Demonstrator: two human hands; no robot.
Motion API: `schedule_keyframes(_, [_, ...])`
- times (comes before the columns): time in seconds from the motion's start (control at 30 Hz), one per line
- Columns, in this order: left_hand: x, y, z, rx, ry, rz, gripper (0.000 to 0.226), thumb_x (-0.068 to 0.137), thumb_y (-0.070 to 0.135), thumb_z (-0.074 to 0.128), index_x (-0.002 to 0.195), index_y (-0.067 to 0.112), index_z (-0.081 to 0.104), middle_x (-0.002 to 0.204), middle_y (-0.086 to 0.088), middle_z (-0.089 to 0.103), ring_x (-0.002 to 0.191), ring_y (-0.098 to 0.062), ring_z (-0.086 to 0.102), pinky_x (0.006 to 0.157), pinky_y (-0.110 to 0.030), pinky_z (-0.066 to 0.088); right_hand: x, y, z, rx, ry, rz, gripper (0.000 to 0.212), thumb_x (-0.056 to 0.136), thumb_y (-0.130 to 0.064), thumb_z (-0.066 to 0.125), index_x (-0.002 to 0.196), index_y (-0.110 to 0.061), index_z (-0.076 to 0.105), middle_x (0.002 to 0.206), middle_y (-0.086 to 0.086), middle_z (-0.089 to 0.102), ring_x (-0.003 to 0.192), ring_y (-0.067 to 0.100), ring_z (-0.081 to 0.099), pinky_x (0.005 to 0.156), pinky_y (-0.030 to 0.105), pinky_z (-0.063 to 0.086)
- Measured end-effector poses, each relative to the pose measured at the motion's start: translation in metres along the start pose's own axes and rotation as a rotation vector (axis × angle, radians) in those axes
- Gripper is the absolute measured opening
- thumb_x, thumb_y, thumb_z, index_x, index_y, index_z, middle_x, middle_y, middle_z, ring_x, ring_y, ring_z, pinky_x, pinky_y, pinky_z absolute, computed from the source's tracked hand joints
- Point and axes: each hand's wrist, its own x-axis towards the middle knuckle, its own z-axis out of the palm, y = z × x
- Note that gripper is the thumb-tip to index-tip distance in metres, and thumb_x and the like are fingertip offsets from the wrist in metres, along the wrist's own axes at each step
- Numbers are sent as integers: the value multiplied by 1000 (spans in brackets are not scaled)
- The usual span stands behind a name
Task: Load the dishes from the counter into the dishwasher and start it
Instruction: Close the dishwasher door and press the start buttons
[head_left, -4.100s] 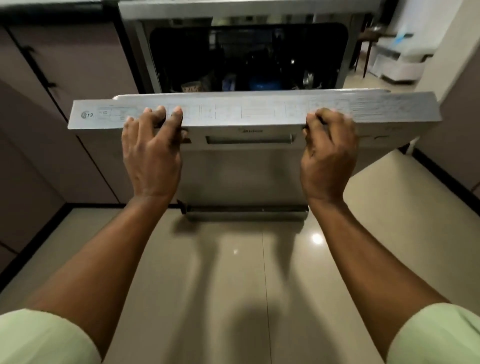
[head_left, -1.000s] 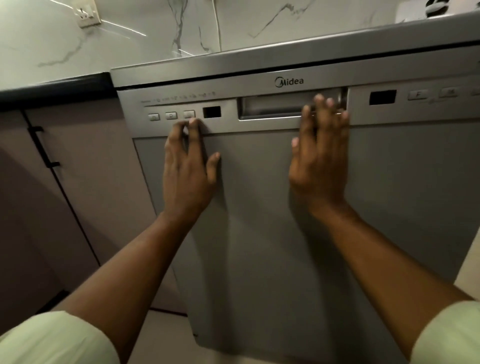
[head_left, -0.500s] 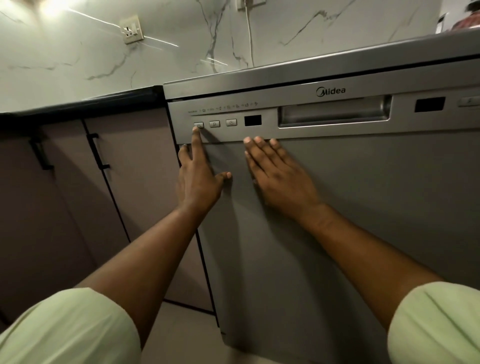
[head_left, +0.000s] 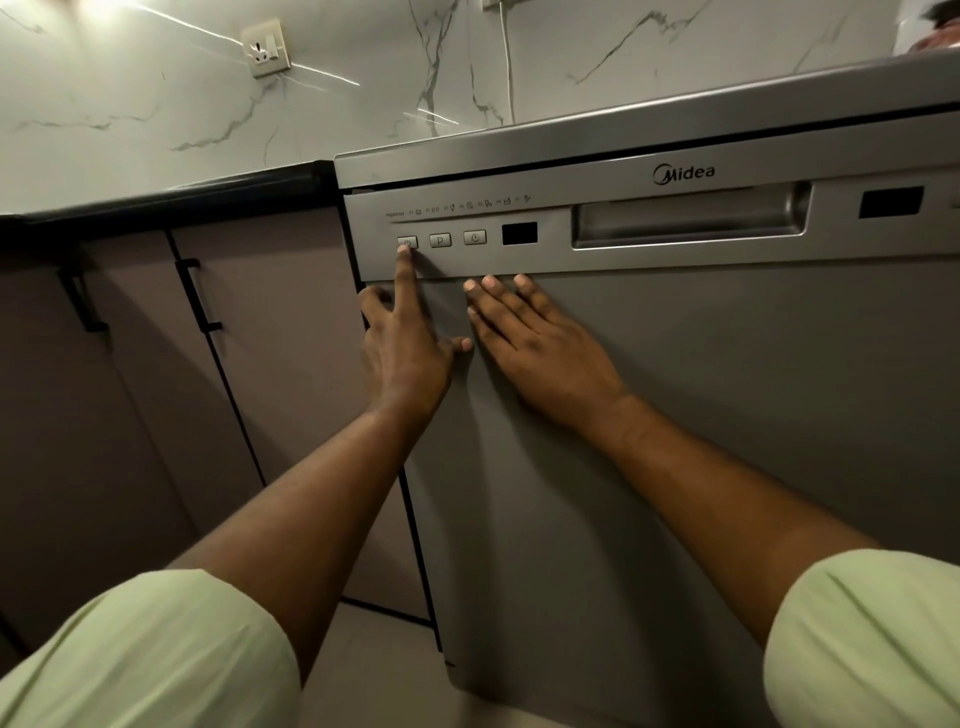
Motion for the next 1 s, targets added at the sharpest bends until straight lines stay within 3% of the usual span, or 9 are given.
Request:
schedule_keyframes(0.33, [3, 5, -6, 45, -28, -7, 110, 80, 30, 82, 158, 38, 3, 140, -15, 33, 112, -34, 53, 81, -32, 34, 0, -2, 0, 33, -22, 15, 59, 86, -6, 22, 138, 2, 50, 150, 21, 40, 141, 34, 36, 118, 46, 18])
schedule_keyframes(0.53, [2, 6, -6, 79, -62, 0, 112, 83, 29, 79, 158, 37, -4, 141, -18, 29, 108, -40, 55, 82, -40, 43, 1, -4, -4, 67, -57, 37, 63, 84, -6, 18, 138, 2, 50, 150, 19, 41, 141, 34, 36, 118, 45, 18])
schedule_keyframes(0.73, [3, 14, -5, -1, -48, -68, 115, 81, 20, 80, 156, 40, -5, 145, -18, 25, 114, -42, 53, 81, -37, 37, 2, -8, -9, 128, -83, 67, 60, 82, 0, 30, 138, 4, 49, 151, 20, 39, 142, 34, 34, 118, 44, 15])
schedule_keyframes(0.83, [0, 13, -3, -3, -42, -67, 112, 83, 19, 79, 157, 40, -3, 146, -17, 24, 114, -42, 52, 79, -35, 34, 4, -10, -13, 143, -95, 81, 60, 81, -1, 27, 136, 5, 50, 150, 20, 41, 141, 35, 36, 117, 44, 15])
schedule_keyframes(1.0, [-2, 14, -5, -14, -50, -78, 109, 84, 18, 78, 156, 40, -2, 148, -18, 22, 118, -43, 51, 89, -43, 44, 4, -10, -18, 164, -139, 76, 64, 80, -1, 22, 139, 5, 47, 153, 21, 35, 144, 35, 31, 118, 43, 10])
